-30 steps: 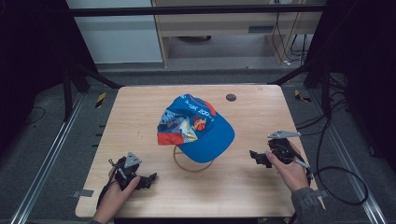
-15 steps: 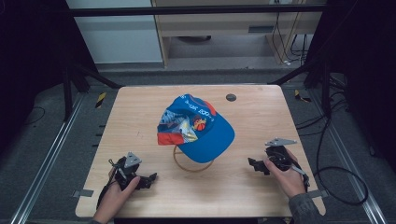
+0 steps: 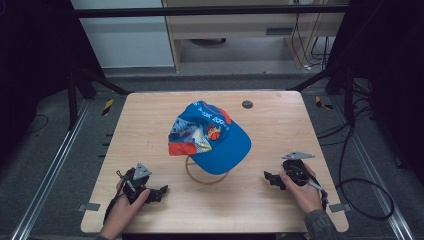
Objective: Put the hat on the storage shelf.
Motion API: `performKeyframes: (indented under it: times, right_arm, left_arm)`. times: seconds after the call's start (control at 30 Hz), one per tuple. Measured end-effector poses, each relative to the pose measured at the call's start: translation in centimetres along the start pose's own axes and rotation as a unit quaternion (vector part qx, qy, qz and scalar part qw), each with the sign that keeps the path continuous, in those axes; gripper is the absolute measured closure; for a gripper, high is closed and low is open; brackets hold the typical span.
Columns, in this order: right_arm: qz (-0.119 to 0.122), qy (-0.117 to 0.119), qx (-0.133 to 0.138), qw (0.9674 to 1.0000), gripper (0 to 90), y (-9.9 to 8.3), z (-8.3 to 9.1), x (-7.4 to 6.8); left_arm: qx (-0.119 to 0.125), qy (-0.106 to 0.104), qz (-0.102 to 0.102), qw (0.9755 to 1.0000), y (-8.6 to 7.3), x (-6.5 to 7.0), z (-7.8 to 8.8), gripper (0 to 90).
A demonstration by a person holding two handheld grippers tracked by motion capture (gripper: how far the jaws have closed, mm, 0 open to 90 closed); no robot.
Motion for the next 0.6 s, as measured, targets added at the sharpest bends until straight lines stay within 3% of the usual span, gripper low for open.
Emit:
performKeyframes:
  times: [0.2,0.33,0.6]
  right_arm:
    - [0.012,-0.018,0.015,0.9996,10.1,-0.09,-0.5,0.04]
    - [0.035,-0.051,0.025,0.9978,6.6,-0.35,-1.08,-0.42]
    - [0.03,-0.057,0.027,0.9975,6.4,-0.38,-1.07,-0.45]
  left_arm:
    - [0.0,0.0,0.0,1.0,0.0,0.0,0.0,0.0]
    - [0.0,0.0,0.0,1.0,0.0,0.0,0.0,0.0]
    - [0.0,0.0,-0.001,1.0,0.04,0.05,-0.02,0.0]
Point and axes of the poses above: each handheld gripper's, and its own axes: z roughly backward along the jaws, y roughly out of its top, x roughly to its right, the point moved 7 cm from there along -z, roughly forward along the jaws, and after that the axes turned 11 degrees about -z, right-handed, at the moved point
